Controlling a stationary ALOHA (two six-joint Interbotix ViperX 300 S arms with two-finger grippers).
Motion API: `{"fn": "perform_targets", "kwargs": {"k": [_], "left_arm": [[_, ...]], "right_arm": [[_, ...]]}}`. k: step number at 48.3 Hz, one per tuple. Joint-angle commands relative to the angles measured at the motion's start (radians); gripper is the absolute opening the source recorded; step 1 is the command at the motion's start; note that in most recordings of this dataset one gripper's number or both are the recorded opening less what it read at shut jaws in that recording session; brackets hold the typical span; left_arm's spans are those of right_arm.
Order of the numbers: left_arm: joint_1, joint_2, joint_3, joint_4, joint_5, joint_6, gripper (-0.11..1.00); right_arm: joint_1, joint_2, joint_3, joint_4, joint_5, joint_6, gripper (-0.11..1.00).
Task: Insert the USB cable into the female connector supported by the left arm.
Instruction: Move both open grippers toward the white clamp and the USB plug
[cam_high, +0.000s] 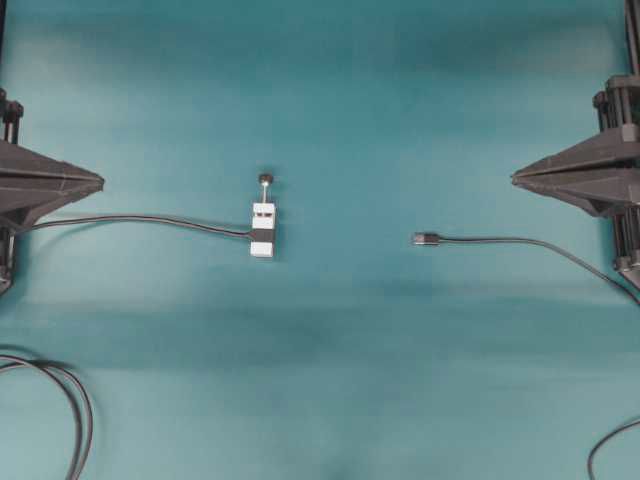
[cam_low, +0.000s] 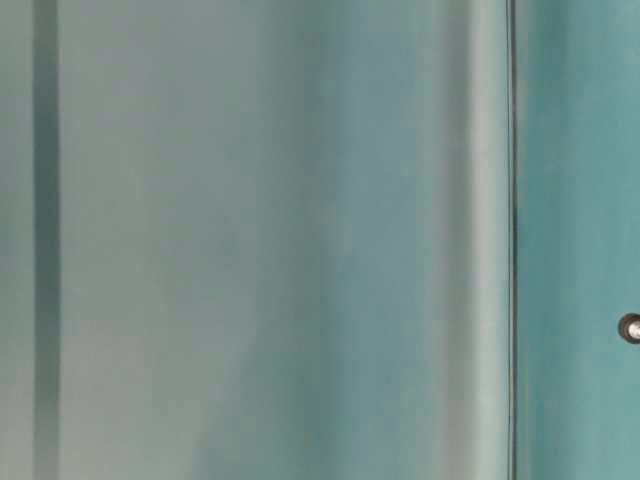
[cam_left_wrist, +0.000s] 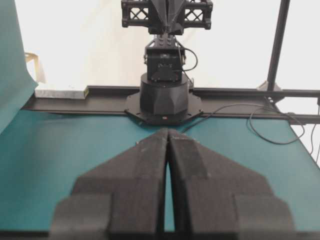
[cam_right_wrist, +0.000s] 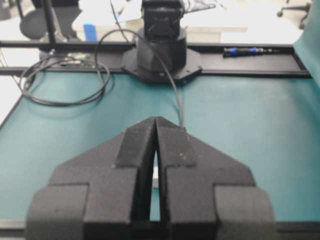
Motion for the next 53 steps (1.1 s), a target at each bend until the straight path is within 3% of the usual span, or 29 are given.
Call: {"fn": "perform_targets", "kwargs": {"k": [1,10,22,30,41,47,53], "left_arm": [[-0.012,0.021,-0.029,-0.005,-0.020,0.009,0.01],[-0.021,0.100,-0.055,-0.005,0.003,0.031,0.00],[-0.020,0.245,-0.061,-0.012,0.000,0.028,0.00],[-0.002,0.318,-0.025,-0.014,-0.015,0.023,0.00],[0.057,0.476,0.018,-0.015,-0.054,0.035,0.01],[0.071,0.568,0.015,-0.012,-0.163,0.067,0.11],[0.071,0.698,0.012,-0.015,-0.291,0.091,0.36]], "right_arm": [[0.003,0.009,-0.031,-0.006,-0.008,-0.002,0.00],[0.003,0.026,-0.057,-0.011,0.034,-0.003,0.00],[0.002,0.160,-0.097,-0.009,0.121,0.008,0.00],[-0.005,0.236,-0.077,-0.009,0.135,0.041,0.00],[-0.078,0.339,-0.006,-0.009,0.110,0.121,0.00],[-0.081,0.408,0.012,-0.020,0.100,0.123,0.00],[-0.081,0.488,0.028,-0.049,0.057,0.124,0.01]]}}
